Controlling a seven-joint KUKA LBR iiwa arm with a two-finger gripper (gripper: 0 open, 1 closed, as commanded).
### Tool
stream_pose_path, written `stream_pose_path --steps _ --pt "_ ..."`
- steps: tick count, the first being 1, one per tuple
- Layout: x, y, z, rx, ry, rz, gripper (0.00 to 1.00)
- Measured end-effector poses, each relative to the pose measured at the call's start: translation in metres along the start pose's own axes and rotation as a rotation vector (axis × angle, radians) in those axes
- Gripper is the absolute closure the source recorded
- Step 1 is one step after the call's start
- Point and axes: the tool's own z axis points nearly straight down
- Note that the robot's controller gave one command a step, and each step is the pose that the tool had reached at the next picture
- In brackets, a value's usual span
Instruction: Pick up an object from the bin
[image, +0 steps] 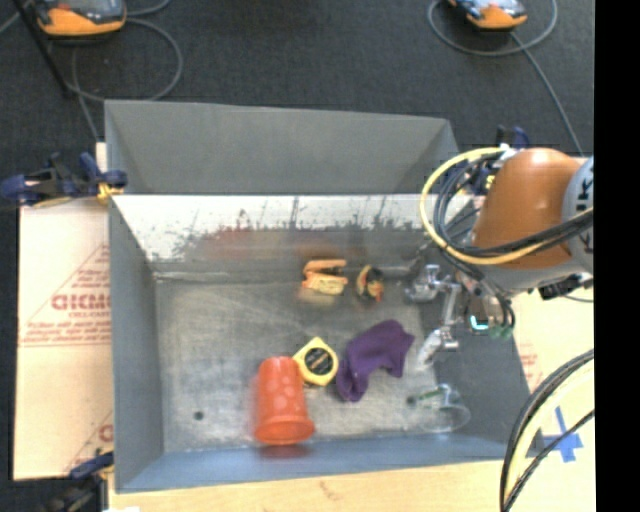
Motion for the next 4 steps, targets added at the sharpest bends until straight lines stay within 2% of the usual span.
stream_pose_path --steps 1,2,3,4 --pt "-0.002 0.000 -0.004 0.001 -0.007 -0.003 0.00" --pt "-0.003 0.079 0.047 -0.001 -0.006 -0.665 1.00" --pt "-0.003 0.079 0.047 0.000 -0.006 -0.665 0.00" --pt "-0.003 0.079 0.047 0.000 -0.006 -0.666 0.00"
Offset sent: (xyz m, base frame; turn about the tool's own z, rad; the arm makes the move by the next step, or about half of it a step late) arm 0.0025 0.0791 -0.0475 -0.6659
